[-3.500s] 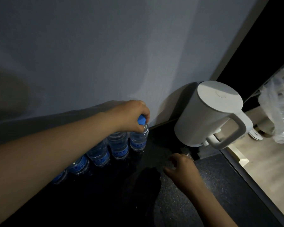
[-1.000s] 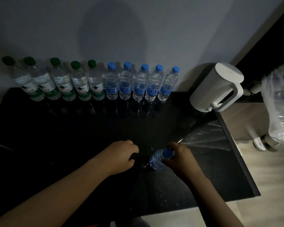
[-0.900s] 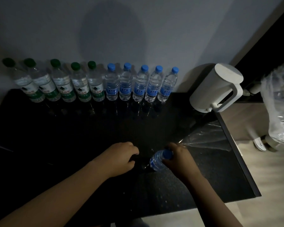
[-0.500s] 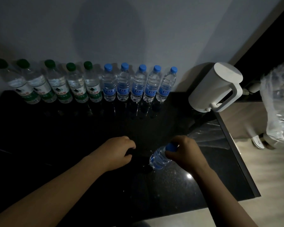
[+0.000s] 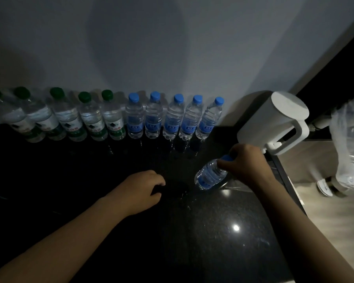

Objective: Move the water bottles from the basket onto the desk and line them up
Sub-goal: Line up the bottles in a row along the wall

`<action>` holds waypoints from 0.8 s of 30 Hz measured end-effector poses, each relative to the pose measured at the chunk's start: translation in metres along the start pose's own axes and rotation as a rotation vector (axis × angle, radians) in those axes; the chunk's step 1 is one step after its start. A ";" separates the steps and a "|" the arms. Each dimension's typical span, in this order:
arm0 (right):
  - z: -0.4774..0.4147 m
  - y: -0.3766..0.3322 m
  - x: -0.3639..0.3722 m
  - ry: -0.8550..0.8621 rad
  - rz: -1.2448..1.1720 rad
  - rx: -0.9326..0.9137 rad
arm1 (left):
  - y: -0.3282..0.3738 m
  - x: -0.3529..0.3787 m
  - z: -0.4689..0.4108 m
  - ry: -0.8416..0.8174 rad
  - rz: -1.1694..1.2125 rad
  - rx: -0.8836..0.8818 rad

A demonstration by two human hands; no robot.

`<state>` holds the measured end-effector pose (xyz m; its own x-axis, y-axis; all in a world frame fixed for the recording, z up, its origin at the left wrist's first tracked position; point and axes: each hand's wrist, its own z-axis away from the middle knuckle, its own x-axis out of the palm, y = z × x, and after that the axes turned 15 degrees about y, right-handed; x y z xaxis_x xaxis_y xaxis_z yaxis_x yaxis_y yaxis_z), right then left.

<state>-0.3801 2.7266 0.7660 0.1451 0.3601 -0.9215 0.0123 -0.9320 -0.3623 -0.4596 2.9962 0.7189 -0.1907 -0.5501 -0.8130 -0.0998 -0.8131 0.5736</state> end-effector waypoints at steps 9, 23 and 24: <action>-0.066 0.008 0.013 0.010 -0.018 0.028 | -0.004 -0.004 -0.042 0.031 0.021 -0.003; -0.139 0.037 0.046 0.026 0.018 0.083 | -0.003 0.005 -0.104 0.005 -0.013 0.017; -0.143 0.039 0.048 0.029 0.017 0.090 | -0.002 0.006 -0.108 0.006 -0.012 0.017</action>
<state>-0.2308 2.7014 0.7271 0.1732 0.3413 -0.9239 -0.0792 -0.9302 -0.3585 -0.3551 2.9741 0.7015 -0.1838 -0.5416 -0.8203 -0.1191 -0.8161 0.5655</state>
